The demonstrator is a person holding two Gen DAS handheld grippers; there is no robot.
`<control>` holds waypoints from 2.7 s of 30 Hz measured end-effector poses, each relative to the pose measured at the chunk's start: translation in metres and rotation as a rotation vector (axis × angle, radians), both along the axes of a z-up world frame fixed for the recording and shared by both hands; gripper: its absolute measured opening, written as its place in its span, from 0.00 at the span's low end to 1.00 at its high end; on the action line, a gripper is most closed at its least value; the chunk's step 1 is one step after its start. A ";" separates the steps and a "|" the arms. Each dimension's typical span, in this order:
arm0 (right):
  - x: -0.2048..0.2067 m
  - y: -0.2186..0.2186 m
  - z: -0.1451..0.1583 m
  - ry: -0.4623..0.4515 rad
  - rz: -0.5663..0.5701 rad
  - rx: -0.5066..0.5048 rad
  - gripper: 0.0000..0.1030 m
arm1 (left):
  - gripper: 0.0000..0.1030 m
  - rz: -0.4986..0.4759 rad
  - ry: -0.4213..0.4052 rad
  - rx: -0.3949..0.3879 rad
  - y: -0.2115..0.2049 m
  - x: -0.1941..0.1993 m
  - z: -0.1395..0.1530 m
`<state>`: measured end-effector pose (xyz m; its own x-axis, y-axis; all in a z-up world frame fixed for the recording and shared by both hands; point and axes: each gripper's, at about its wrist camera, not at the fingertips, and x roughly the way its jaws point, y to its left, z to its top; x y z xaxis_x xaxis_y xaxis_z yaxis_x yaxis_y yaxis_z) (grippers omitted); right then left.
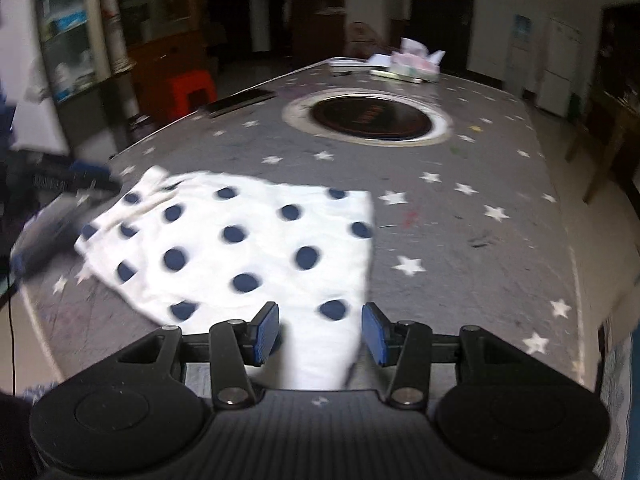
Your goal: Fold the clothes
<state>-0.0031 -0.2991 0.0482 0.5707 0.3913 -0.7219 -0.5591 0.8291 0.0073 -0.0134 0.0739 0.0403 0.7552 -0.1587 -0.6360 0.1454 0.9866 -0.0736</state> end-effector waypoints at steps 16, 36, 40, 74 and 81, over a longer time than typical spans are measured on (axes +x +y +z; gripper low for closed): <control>-0.017 0.042 0.017 -0.067 0.156 -0.013 0.45 | 0.57 -0.125 0.016 -0.029 -0.048 0.002 0.001; -0.072 0.188 -0.029 -0.329 0.671 -0.327 0.45 | 0.67 0.040 0.130 -0.273 -0.012 0.005 0.010; -0.078 0.196 -0.039 -0.397 0.684 -0.368 0.45 | 0.71 0.106 0.190 -0.406 -0.002 0.002 0.007; -0.073 0.167 -0.009 -0.370 0.574 -0.160 0.20 | 0.64 0.275 0.395 -0.971 0.007 0.007 -0.042; -0.076 0.166 -0.013 -0.370 0.581 -0.161 0.19 | 0.29 0.256 0.364 -0.889 0.003 0.009 -0.043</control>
